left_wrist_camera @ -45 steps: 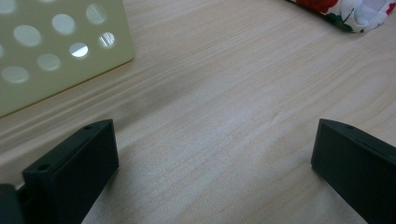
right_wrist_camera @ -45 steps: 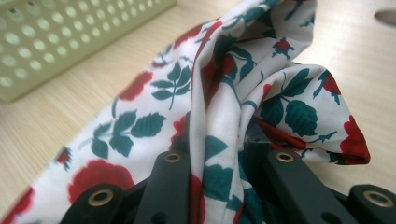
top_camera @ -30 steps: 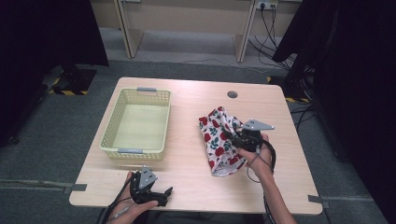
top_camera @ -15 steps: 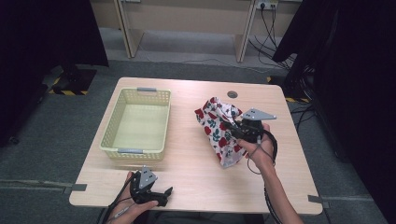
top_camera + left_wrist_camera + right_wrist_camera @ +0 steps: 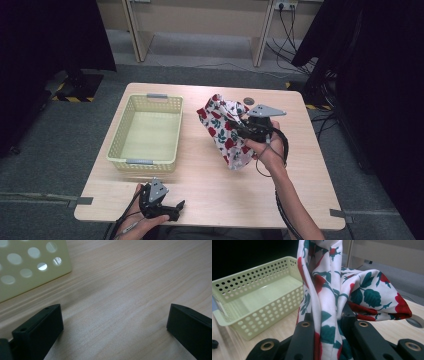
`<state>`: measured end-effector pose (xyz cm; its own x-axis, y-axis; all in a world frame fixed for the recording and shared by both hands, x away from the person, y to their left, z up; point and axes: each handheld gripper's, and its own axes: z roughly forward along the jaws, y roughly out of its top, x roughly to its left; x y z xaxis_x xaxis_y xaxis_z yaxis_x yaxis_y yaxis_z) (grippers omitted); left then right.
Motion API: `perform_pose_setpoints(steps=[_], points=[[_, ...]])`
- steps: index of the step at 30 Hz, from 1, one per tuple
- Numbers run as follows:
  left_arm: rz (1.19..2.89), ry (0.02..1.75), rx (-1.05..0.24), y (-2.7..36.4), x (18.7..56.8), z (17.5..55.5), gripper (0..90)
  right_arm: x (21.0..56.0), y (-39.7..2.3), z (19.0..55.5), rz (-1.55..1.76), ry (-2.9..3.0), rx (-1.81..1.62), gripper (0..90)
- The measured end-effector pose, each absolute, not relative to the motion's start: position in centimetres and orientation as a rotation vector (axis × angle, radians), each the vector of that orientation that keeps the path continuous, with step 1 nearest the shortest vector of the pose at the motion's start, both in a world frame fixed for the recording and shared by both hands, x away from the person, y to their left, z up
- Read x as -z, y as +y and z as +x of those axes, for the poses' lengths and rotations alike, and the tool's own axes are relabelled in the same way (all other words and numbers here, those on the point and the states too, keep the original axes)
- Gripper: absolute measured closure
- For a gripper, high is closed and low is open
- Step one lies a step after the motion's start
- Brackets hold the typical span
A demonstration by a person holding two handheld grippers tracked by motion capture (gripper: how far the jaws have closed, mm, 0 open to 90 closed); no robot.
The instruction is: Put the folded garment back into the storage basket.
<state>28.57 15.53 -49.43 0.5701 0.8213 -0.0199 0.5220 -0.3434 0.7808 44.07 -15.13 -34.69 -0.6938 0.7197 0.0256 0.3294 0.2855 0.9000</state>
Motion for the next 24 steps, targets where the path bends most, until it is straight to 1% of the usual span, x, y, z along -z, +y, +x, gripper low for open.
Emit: perform_pose_setpoints(steps=[15, 24], points=[[2.026, 1.072, -0.491, 15.5, 49.4, 28.6, 0.0, 32.4, -11.2, 44.9, 0.888, 2.209, -1.4, 78.2], [2.026, 1.069, -0.491, 15.6, 49.5, 28.6, 0.0, 31.6, -8.2, 45.3, 0.847, 2.236, -1.396, 78.1]])
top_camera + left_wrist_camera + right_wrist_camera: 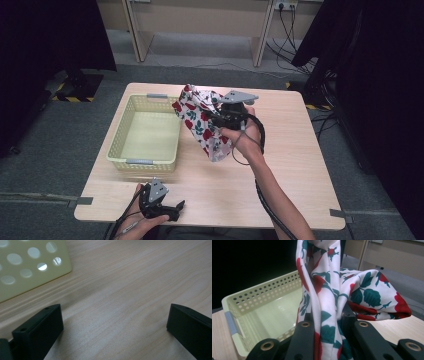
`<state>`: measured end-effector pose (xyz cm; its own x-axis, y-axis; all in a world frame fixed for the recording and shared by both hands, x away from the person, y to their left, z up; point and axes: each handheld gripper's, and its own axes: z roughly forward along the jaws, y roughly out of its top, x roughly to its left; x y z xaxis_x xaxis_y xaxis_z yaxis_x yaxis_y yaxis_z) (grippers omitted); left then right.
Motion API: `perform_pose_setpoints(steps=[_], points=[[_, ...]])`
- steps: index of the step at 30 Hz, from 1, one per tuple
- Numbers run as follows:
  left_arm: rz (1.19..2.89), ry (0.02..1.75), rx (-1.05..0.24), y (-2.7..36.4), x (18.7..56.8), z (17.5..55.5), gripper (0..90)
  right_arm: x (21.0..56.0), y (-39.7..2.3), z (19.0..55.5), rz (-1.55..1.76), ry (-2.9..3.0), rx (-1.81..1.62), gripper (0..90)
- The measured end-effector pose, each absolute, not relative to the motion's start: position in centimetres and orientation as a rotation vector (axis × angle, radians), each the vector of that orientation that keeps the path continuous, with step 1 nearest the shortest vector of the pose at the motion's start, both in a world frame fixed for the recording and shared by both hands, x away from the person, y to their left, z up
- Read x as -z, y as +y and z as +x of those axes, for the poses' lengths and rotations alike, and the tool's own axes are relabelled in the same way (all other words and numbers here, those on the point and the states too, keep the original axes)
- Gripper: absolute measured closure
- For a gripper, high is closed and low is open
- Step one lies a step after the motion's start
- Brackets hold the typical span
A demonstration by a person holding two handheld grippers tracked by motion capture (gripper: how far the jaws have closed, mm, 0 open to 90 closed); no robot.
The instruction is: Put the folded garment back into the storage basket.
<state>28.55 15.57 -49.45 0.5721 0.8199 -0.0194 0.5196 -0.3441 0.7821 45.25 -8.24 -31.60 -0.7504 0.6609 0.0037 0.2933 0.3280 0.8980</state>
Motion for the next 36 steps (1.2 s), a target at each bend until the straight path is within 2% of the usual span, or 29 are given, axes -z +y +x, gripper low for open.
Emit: perform_pose_setpoints(steps=[20, 36], points=[[2.026, 1.067, -0.49, 15.6, 49.5, 28.6, 0.0, 29.7, -1.7, 45.9, 0.779, 2.292, -1.405, 78.1], [2.028, 1.065, -0.49, 15.6, 49.4, 28.6, 0.0, 29.8, 3.6, 46.3, 0.729, 2.37, -1.37, 78.0]])
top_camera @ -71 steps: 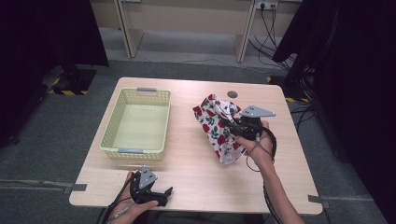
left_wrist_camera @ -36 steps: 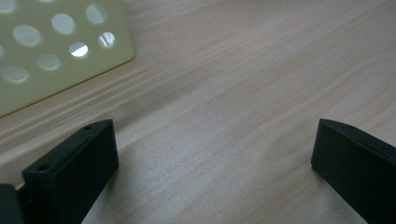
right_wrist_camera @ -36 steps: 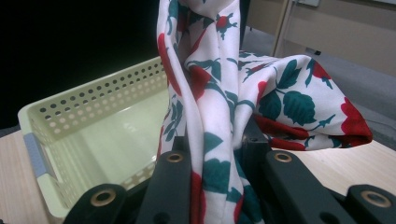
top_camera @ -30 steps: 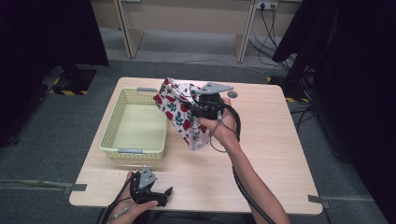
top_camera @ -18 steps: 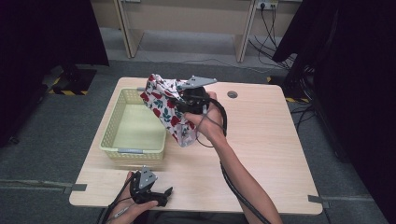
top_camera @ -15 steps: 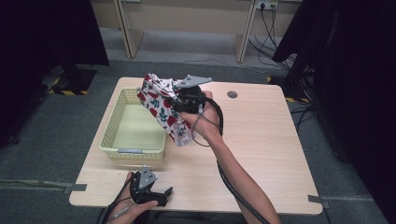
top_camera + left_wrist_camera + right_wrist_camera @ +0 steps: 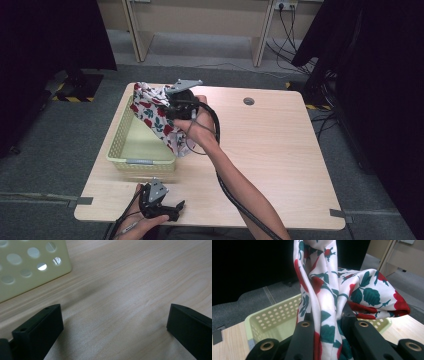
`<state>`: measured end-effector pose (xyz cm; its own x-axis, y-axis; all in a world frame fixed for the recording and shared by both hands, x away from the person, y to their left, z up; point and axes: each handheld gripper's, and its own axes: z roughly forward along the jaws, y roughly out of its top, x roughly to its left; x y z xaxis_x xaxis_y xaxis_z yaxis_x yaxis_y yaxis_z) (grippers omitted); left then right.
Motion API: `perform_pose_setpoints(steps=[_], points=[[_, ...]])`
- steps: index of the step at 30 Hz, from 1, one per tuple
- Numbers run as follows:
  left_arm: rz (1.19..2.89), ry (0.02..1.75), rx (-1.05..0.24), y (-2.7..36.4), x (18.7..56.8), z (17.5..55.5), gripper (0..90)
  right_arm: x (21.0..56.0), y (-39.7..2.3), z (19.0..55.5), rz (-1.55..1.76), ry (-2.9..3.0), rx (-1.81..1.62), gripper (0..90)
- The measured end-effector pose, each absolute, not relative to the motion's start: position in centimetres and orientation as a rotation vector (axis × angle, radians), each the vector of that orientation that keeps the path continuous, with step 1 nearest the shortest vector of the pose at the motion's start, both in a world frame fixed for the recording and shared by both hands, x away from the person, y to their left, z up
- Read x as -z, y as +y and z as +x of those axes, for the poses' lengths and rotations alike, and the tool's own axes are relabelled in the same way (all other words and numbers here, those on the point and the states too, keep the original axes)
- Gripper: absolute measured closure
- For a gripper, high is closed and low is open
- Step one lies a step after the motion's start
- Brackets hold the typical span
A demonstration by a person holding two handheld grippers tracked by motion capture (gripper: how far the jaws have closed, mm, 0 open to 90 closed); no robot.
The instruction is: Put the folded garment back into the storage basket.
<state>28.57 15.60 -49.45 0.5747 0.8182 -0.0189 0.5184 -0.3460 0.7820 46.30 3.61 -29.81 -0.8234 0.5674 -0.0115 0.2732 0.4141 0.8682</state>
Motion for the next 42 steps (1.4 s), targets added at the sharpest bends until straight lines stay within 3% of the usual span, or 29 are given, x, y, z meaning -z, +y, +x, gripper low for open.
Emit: perform_pose_setpoints(steps=[21, 42], points=[[2.028, 1.064, -0.492, 15.6, 49.5, 28.5, 0.0, 32.1, 8.4, 48.7, 0.806, 2.41, -1.324, 78.0], [2.024, 1.064, -0.49, 15.6, 49.5, 28.5, 0.0, 36.7, 9.1, 50.9, 0.943, 2.417, -1.313, 77.8]])
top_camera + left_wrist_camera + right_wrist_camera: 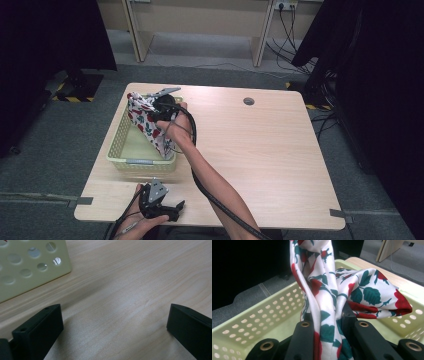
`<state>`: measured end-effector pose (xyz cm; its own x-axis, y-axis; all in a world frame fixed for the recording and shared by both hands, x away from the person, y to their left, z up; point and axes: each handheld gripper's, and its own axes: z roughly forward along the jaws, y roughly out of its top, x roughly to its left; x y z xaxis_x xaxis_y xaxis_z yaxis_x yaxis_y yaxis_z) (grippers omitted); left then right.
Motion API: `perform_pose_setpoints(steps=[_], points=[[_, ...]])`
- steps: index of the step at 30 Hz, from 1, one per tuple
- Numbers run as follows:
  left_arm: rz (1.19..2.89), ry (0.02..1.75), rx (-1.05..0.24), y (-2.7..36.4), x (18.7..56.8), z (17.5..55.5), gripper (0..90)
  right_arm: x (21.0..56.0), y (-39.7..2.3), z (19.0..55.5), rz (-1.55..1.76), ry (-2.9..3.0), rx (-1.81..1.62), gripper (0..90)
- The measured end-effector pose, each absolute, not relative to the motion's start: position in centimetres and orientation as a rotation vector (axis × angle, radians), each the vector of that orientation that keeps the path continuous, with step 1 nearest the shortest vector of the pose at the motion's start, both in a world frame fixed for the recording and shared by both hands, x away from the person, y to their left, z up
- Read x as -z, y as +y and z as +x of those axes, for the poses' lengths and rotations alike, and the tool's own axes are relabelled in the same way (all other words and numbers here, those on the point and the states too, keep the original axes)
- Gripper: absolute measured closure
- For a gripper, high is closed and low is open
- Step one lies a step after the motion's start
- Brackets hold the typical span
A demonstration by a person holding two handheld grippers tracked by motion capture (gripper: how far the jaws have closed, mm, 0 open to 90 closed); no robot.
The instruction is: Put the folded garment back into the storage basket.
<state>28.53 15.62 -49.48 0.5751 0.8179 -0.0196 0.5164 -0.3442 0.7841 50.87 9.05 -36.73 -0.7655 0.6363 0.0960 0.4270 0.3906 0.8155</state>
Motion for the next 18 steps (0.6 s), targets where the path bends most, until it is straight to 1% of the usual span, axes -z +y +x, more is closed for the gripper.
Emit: perform_pose_setpoints(steps=[10, 16, 18], points=[[2.023, 1.063, -0.491, 15.6, 49.5, 28.5, 0.0, 38.0, 9.5, 50.9, 0.961, 2.431, -1.311, 77.3], [2.025, 1.063, -0.491, 15.6, 49.5, 28.5, 0.0, 39.1, 9.7, 51.0, 0.98, 2.461, -1.283, 75.3], [2.025, 1.063, -0.491, 15.6, 49.5, 28.5, 0.0, 39.4, 9.8, 51.0, 0.988, 2.464, -1.278, 73.5]])
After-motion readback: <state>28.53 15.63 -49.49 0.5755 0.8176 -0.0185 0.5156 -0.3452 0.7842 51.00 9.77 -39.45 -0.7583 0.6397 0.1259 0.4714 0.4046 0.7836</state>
